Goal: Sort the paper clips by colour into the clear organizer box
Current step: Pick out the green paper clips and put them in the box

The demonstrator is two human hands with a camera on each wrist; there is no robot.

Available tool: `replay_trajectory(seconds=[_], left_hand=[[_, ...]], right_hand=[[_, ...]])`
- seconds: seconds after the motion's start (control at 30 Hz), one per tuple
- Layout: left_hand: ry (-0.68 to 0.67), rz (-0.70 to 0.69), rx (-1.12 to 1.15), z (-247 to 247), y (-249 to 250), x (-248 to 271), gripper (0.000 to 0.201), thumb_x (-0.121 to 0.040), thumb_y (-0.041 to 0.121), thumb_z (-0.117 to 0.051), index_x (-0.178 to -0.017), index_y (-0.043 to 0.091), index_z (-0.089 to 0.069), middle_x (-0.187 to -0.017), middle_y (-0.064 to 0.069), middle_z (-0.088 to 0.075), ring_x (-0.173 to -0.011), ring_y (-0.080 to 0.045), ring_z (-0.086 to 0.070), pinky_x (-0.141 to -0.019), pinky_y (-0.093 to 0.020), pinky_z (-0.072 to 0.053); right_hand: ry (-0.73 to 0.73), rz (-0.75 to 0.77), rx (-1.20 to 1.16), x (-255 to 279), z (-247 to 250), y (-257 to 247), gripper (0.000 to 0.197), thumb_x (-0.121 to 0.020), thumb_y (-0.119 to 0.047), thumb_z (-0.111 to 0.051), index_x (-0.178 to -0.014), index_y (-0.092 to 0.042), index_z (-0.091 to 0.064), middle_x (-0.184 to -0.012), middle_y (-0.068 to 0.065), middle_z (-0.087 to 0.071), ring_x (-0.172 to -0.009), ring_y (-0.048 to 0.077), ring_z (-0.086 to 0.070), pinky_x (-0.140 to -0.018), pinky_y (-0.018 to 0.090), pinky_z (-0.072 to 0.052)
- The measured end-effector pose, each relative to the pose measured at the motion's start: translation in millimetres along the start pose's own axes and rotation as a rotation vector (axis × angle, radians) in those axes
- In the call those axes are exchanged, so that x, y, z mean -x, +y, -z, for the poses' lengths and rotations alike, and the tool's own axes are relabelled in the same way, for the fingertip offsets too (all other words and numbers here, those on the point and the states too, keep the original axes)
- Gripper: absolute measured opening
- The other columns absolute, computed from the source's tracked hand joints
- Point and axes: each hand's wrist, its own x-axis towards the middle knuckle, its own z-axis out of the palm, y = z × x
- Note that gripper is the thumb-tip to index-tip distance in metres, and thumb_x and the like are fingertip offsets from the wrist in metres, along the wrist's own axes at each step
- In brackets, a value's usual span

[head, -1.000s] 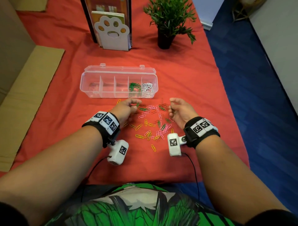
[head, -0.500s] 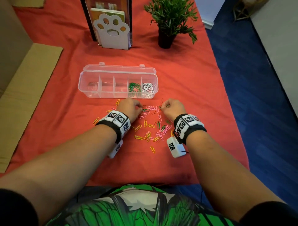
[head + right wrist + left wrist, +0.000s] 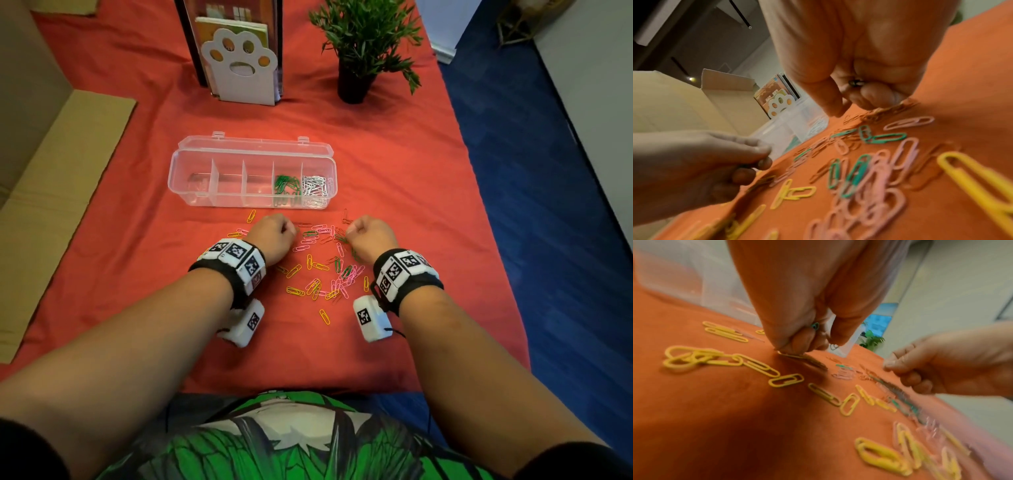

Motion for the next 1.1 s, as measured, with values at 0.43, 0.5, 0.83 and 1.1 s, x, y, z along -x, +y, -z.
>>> replay_trajectory(seconds=[0.43,0.5,0.83,1.1], left_hand=[[-0.143,0.463,1.046,4.3,32.1,-2.2,0.025,-0.09,0.013,-0.04,-0.069,0.013,-0.052,-0.063,0.0,-0.043,-0.052,-0.011,-0.042,-0.039,-0.015,-0.04],[-0.078,0.352,0.712,2.1,33.6,-4.2,0.019,-0.088,0.02,-0.052,-0.073,0.014,-0.061,-0.063,0.0,-0.051,-0.053,-0.012,-0.047,-0.048,-0.02,-0.041],[0.007,-0.177,-0.282,-9.3,14.6,-3.6,0.027,-0.087,0.014,-0.055,-0.111,0.016,-0.066,-0.11,-0.015,-0.06,-0.104,-0.031,-0.058,-0.092,-0.033,-0.044],[-0.003,-0.141,-0.31,-4.2,8.0,8.1,0.026,-0.083,0.01,-0.055,-0.104,0.014,-0.07,-0.105,-0.017,-0.06,-0.1,-0.034,-0.058,-0.089,-0.035,-0.048]], right_hand=[[0.039,-0.037,-0.204,1.6,0.1,5.4,0.025,-0.088,-0.001,-0.042,-0.078,-0.018,-0.057,-0.069,-0.003,-0.054,-0.061,0.012,-0.049,-0.056,0.023,-0.043],[0.055,0.073,0.077,3.5,-4.7,1.9,0.012,-0.088,-0.013,-0.051,-0.088,-0.013,-0.064,-0.076,-0.002,-0.055,-0.077,0.016,-0.052,-0.073,0.027,-0.044],[0.059,0.216,0.273,8.4,-15.7,0.9,0.015,-0.088,-0.011,-0.049,-0.1,-0.003,-0.056,-0.109,0.015,-0.052,-0.103,0.031,-0.054,-0.09,0.034,-0.044],[0.016,0.279,0.371,19.1,-22.2,1.0,0.024,-0.089,-0.018,-0.053,-0.107,-0.003,-0.054,-0.116,0.017,-0.05,-0.109,0.034,-0.052,-0.092,0.035,-0.043]])
